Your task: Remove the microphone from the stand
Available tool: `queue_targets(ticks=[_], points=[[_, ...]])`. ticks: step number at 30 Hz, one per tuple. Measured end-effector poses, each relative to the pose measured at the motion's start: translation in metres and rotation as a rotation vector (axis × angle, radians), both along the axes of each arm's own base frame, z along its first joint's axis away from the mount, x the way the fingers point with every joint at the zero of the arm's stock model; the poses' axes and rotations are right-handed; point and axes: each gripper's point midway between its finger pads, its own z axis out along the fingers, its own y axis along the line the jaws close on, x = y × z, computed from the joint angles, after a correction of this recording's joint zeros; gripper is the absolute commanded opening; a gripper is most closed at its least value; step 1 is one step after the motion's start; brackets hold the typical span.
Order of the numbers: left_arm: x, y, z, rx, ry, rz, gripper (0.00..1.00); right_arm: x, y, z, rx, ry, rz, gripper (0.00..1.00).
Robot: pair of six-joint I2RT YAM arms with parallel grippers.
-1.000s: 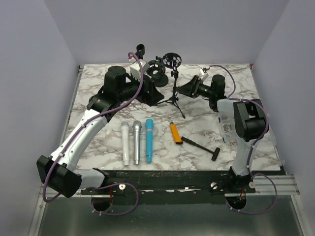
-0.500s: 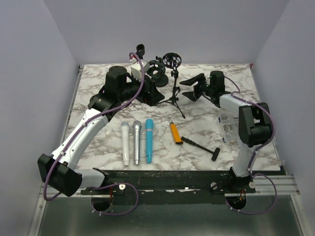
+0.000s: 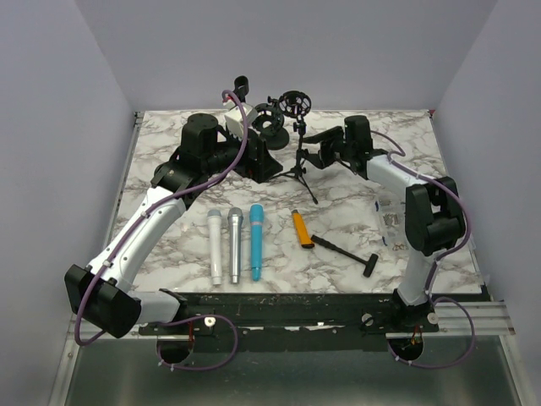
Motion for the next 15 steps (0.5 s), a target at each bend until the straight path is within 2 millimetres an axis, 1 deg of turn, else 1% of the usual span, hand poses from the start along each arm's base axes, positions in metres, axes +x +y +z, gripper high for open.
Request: queue_targets(ticks=[2,8,12,15], points=[[0.000,0.000,-0.001,0.002,0.003,0.000,0.84,-0.002,0.003,-0.004,-0.011,0.020,-0.012,0.56],[-0.001,0.000,-0.001,0.003,0.005,0.000,0.84,-0.003,0.000,-0.013,-0.040,0.055,-0.050,0.51],[-0.001,0.000,-0.002,0.004,0.008,0.000,0.84,-0.004,-0.001,-0.015,-0.050,0.067,-0.070,0.41],[-0.001,0.001,-0.002,0.005,0.010,0.000,0.84,-0.003,-0.002,-0.013,-0.054,0.064,-0.086,0.30]])
